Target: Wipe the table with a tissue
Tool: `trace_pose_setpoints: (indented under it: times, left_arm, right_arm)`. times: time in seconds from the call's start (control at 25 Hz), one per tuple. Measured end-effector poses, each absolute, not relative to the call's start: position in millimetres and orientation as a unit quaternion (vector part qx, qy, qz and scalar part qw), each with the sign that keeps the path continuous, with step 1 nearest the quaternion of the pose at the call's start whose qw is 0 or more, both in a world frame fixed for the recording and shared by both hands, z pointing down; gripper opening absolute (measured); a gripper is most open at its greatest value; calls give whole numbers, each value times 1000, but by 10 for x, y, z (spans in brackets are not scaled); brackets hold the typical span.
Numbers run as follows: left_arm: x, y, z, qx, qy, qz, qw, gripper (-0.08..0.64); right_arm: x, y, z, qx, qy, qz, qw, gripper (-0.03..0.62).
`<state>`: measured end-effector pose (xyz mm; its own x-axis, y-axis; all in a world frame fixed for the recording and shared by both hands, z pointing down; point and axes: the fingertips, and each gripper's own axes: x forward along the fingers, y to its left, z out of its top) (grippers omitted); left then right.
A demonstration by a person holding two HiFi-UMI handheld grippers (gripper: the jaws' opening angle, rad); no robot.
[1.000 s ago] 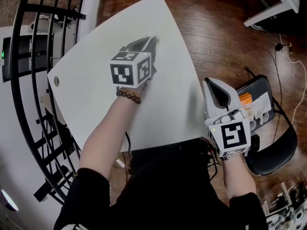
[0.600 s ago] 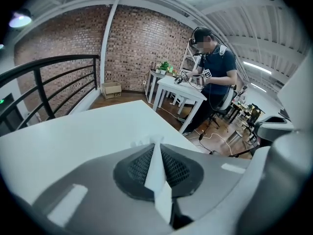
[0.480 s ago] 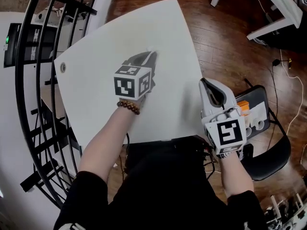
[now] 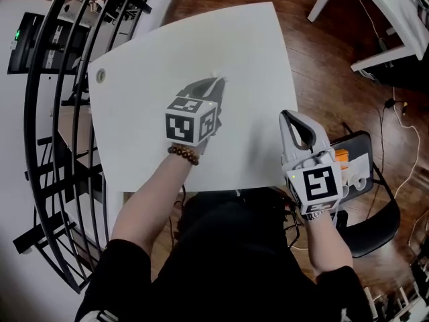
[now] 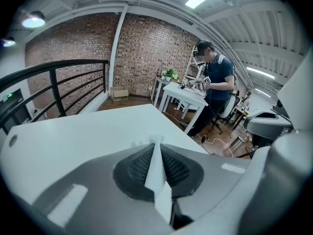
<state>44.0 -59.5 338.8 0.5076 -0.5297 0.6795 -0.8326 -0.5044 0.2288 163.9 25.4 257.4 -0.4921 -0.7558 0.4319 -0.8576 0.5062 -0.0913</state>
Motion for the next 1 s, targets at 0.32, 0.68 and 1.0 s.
trace_pose_setpoints:
  times: [0.32, 0.68, 1.0]
  left_arm:
    - [-67, -166, 3221, 821, -429, 251, 283, 23]
    - [-847, 305, 2851, 821, -447, 225, 274, 23]
    - [-1357, 910, 2467, 823, -463, 196, 263, 23]
  right_arm:
    - [1083, 490, 2381, 447, -867, 124, 180, -8]
    - [305, 857, 2023, 425, -880, 94, 191, -8]
    - [-204, 1401, 1697, 411, -888, 82, 186, -8]
